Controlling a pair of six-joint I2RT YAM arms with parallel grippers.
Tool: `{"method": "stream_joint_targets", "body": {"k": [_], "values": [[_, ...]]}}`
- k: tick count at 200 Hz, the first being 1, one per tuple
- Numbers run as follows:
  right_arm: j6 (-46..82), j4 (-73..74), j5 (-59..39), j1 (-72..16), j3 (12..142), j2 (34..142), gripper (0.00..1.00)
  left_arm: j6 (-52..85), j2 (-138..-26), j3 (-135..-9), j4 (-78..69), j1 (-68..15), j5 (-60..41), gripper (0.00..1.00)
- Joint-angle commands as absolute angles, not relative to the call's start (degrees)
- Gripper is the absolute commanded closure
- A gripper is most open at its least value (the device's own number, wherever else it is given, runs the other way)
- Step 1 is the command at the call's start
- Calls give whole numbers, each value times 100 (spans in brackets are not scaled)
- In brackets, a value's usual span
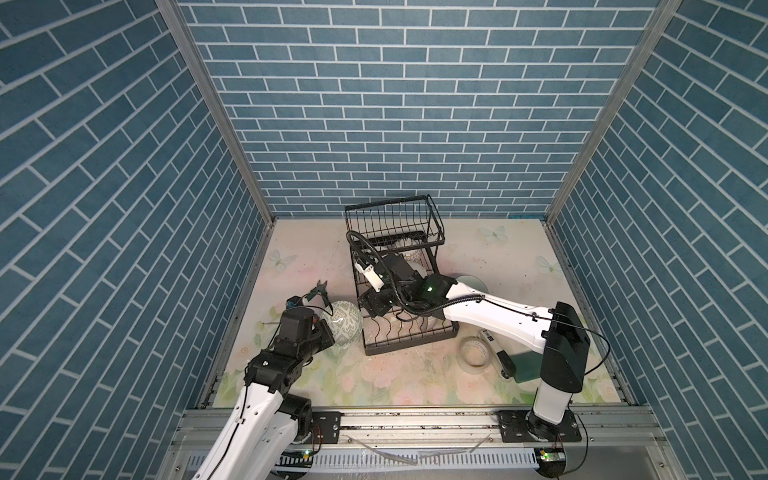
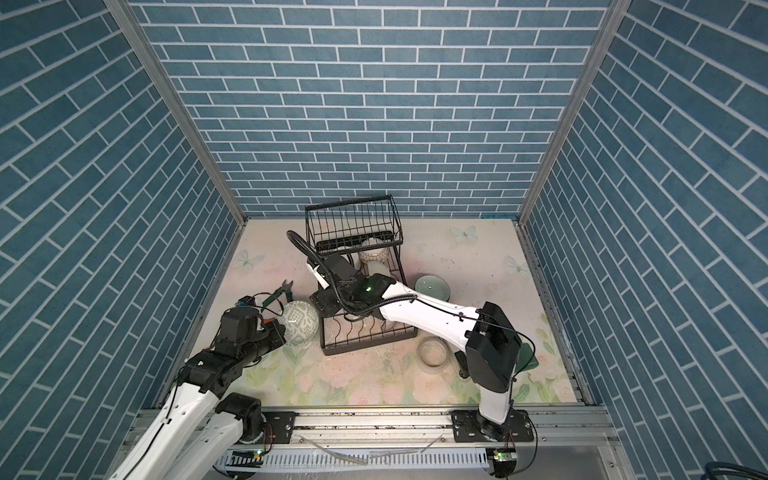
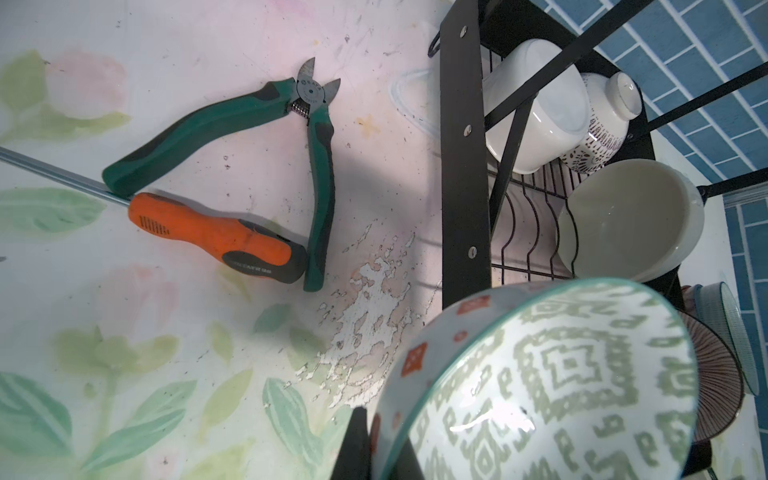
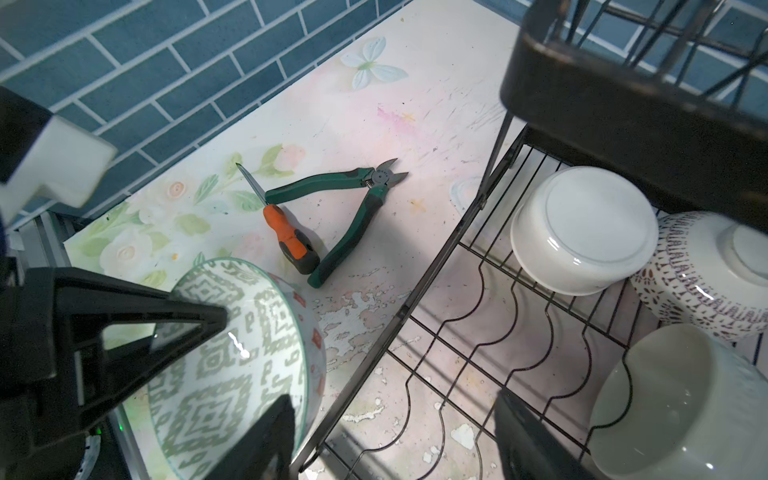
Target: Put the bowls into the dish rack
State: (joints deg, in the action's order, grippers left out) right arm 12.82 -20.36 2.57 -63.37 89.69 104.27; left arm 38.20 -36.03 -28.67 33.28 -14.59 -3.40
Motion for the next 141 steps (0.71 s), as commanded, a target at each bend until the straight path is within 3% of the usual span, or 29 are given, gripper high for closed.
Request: {"method": "stream_joint_targets", "body": {"k": [1, 59, 141], "values": [[1603, -2138, 106, -6365, 9209, 10547, 30, 3902, -3696, -3147, 2824, -1433, -535, 100], [1722, -2144, -68, -6366, 9156, 10643, 40, 3954, -4100, -3250, 2520, -1459, -694, 100], [1915, -2364, 431, -6377, 9382, 10900, 55, 3981, -4468, -3388, 2167, -1612, -738, 100]]}}
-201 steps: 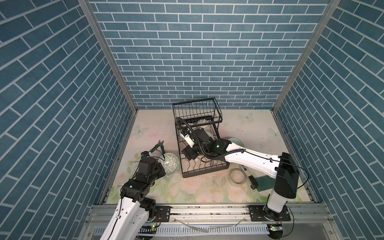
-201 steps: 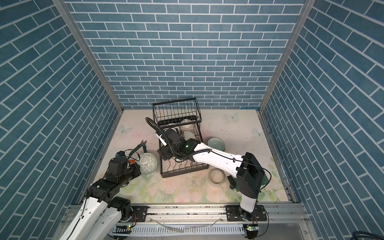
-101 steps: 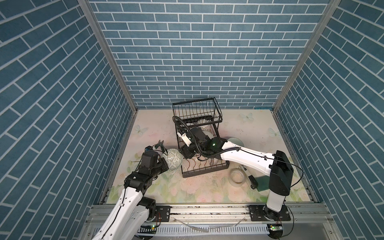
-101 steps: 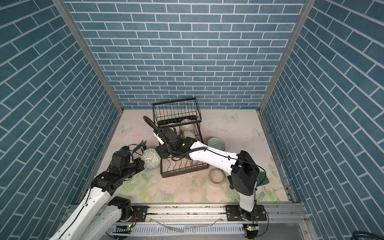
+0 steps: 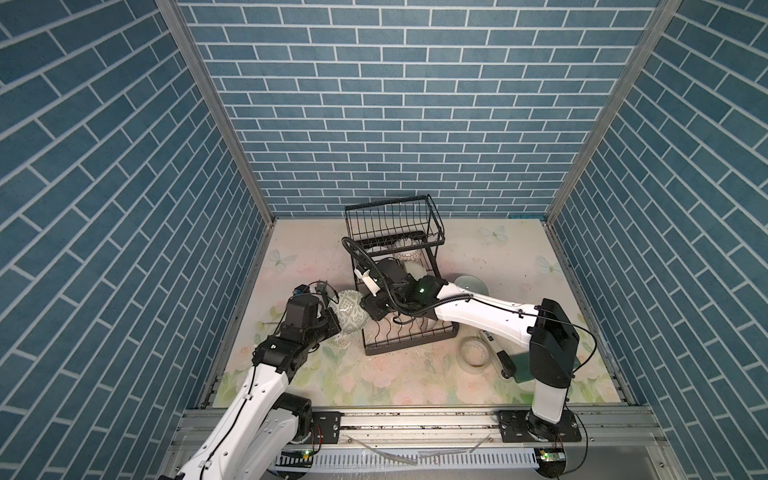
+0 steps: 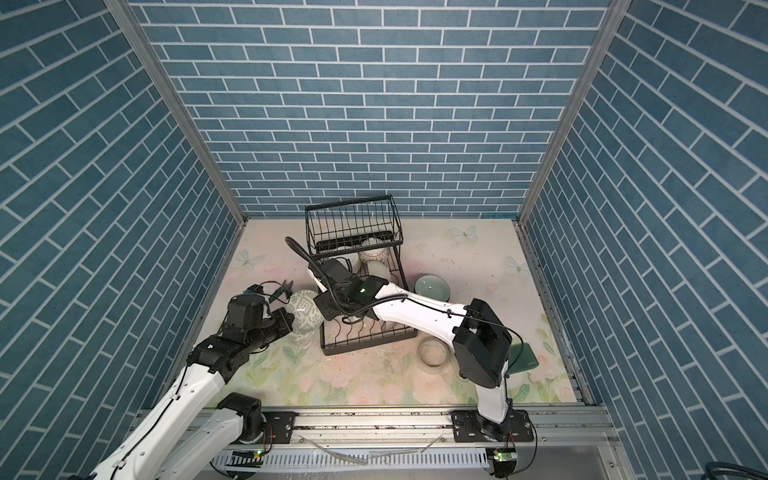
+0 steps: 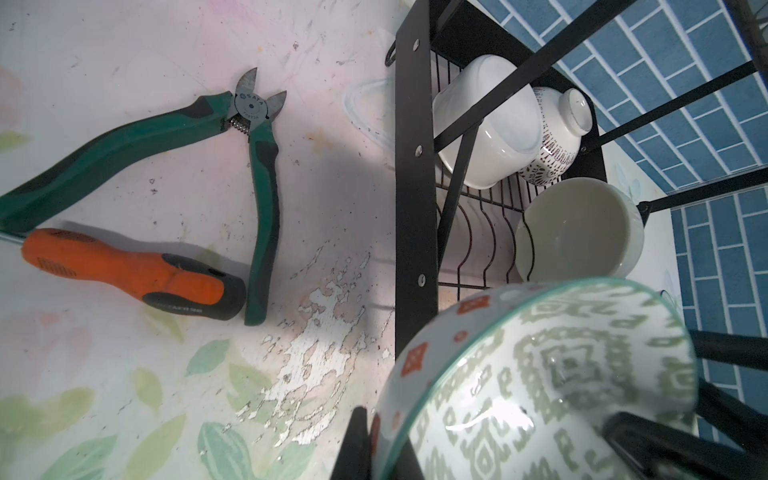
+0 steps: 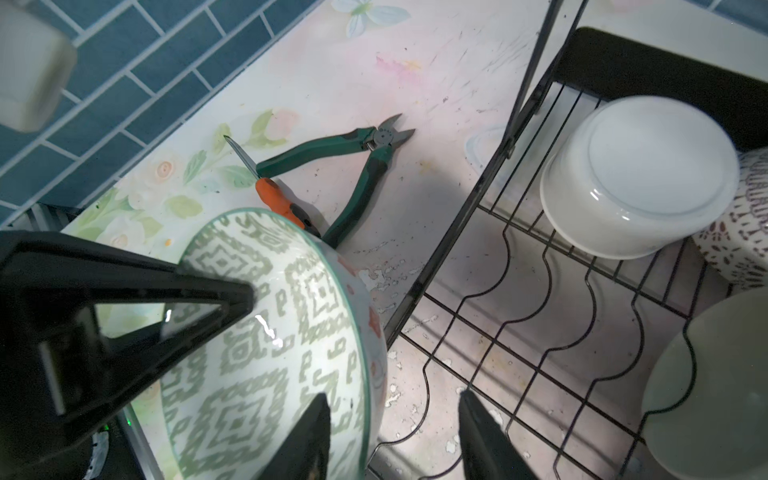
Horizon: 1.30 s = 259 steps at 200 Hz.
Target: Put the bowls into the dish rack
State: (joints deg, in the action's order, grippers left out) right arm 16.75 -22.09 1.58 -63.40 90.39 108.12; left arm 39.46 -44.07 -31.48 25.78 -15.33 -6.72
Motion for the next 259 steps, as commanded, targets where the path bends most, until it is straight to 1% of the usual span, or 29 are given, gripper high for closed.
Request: {"method": "stream_joint_targets", "body": {"k": [1, 57, 102, 140, 154, 193, 204, 223, 259], "values": [[1916, -2364, 448, -6379, 9384, 10899, 55, 3981, -4475, -3390, 2160, -1615, -738, 100], [1958, -2667, 1086, -6388, 9613, 11065, 68, 3998, -4713, -3454, 1962, -1834, -661, 100], [1925, -2806, 1342, -6390, 9617, 11102, 78, 4017, -4906, -3483, 1772, -1950, -677, 100], [1908, -2839, 1388, -6400, 9598, 11092, 91, 4020, -5121, -3542, 1621, -2024, -702, 100], [1907, -2856, 1438, -6402, 9590, 11083, 100, 4040, -5185, -3533, 1546, -2047, -720, 100], [1904, -2918, 1575, -6429, 9582, 11066, 100, 4054, -5306, -3522, 1429, -2057, -765, 100], [1898, -2927, 1637, -6441, 9564, 11041, 100, 4060, -5339, -3528, 1424, -2056, -780, 97], [1909, -2930, 1826, -6464, 9511, 10975, 100, 4097, -5377, -3526, 1417, -2057, -789, 88], [1859, -3096, 2370, -6541, 9483, 10868, 100, 4107, -5306, -3491, 1419, -2056, -808, 59]]}}
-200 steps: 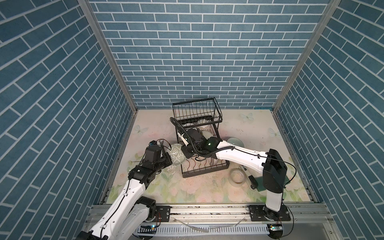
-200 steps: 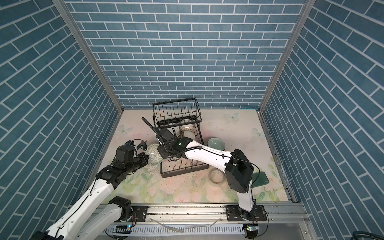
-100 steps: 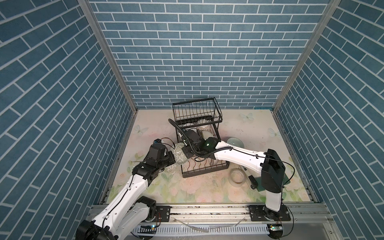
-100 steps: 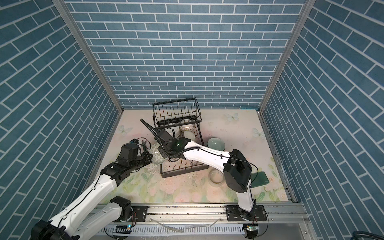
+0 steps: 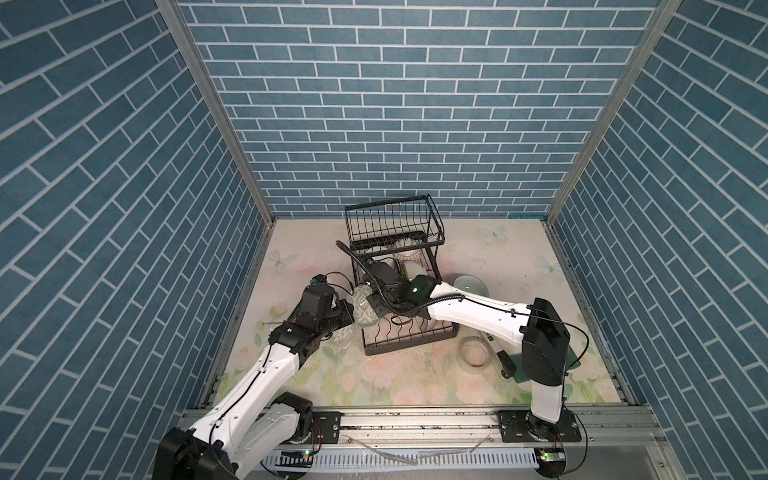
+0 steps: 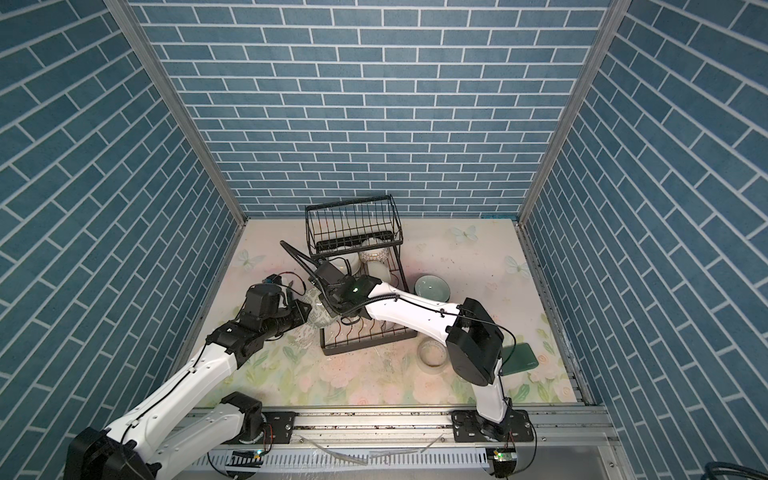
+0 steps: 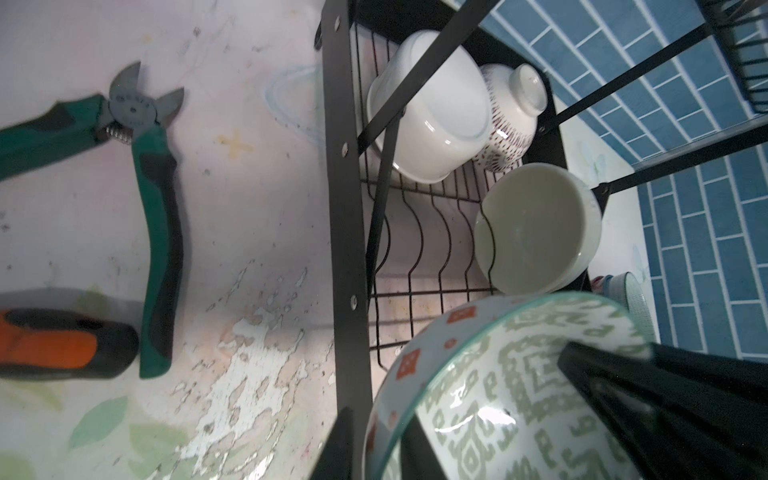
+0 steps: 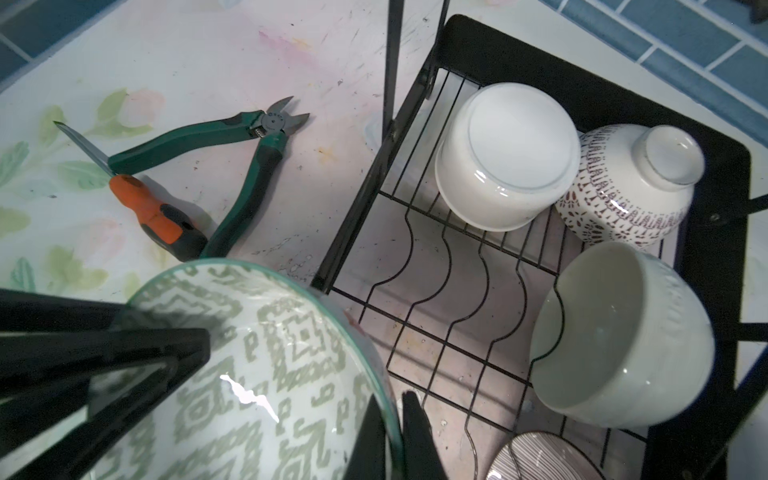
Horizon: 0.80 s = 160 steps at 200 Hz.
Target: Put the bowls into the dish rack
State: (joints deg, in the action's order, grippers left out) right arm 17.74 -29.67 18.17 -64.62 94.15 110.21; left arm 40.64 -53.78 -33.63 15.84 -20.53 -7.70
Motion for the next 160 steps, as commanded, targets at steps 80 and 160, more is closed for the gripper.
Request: {"method": "stream_joint_targets", "body": {"k": [80, 160], "values": [[1539, -3418, 4144, -6563, 9376, 10817, 100, 3992, -4807, -3445, 1713, -2057, -599, 14], [869, -3494, 5369, -6558, 9653, 11339, 100, 4025, -4474, -3332, 2035, -2057, -343, 0]]}}
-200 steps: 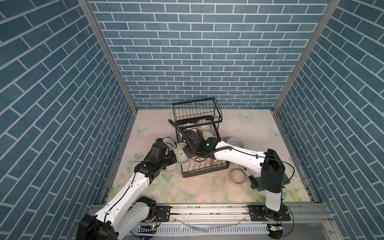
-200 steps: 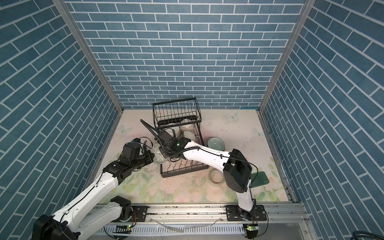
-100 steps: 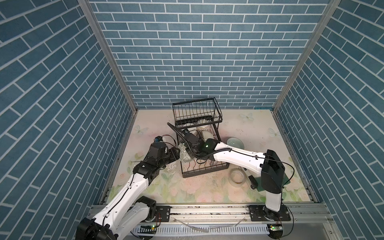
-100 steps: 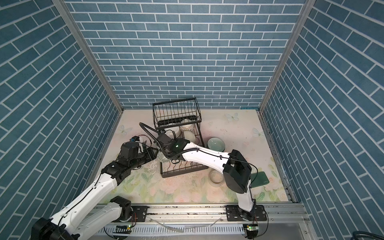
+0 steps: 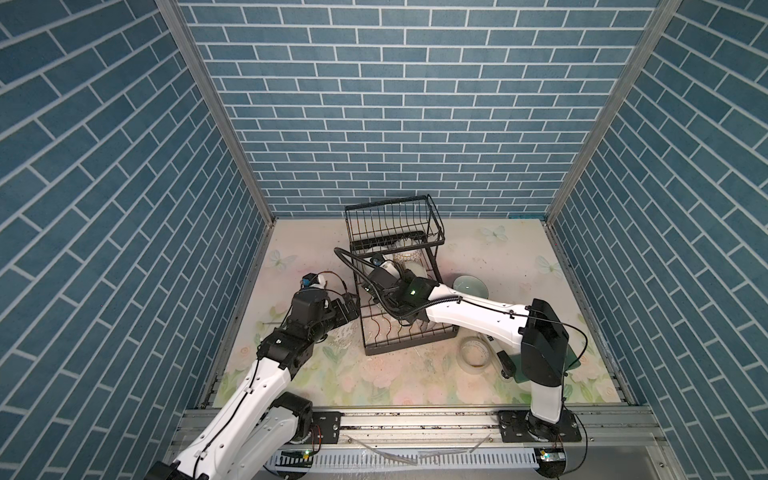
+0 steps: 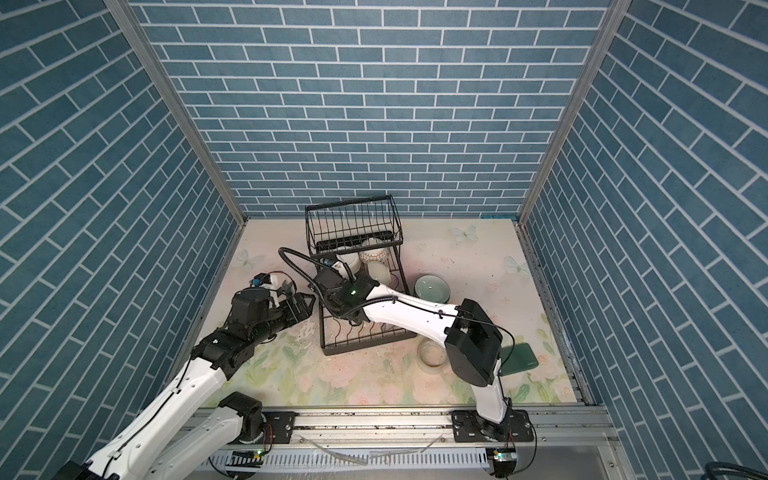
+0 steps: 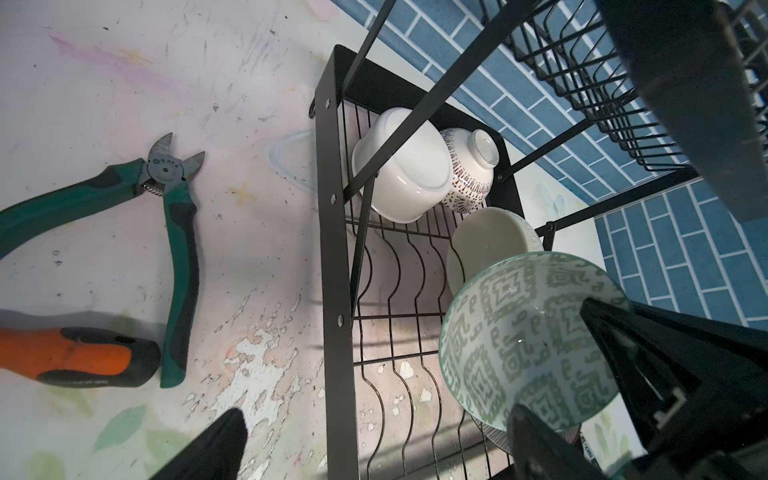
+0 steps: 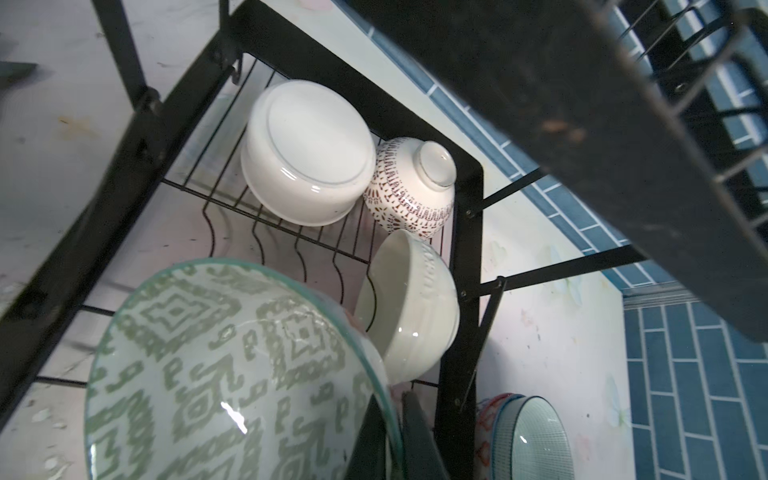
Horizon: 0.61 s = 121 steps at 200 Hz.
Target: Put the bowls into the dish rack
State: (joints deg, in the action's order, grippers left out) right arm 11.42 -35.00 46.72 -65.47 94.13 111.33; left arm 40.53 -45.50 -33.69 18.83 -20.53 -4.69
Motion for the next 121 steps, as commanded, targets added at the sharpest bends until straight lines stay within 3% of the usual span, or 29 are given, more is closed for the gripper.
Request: {"method": "stream_joint_targets", "body": {"k": [1, 121], "values": [[861, -3496, 5378, -6562, 9661, 11347, 100, 4025, -4469, -3332, 2037, -2057, -343, 0], [-264, -3108, 6609, -6548, 10337, 12310, 100, 3979, -4453, -3256, 2058, -2047, -211, 0]]}}
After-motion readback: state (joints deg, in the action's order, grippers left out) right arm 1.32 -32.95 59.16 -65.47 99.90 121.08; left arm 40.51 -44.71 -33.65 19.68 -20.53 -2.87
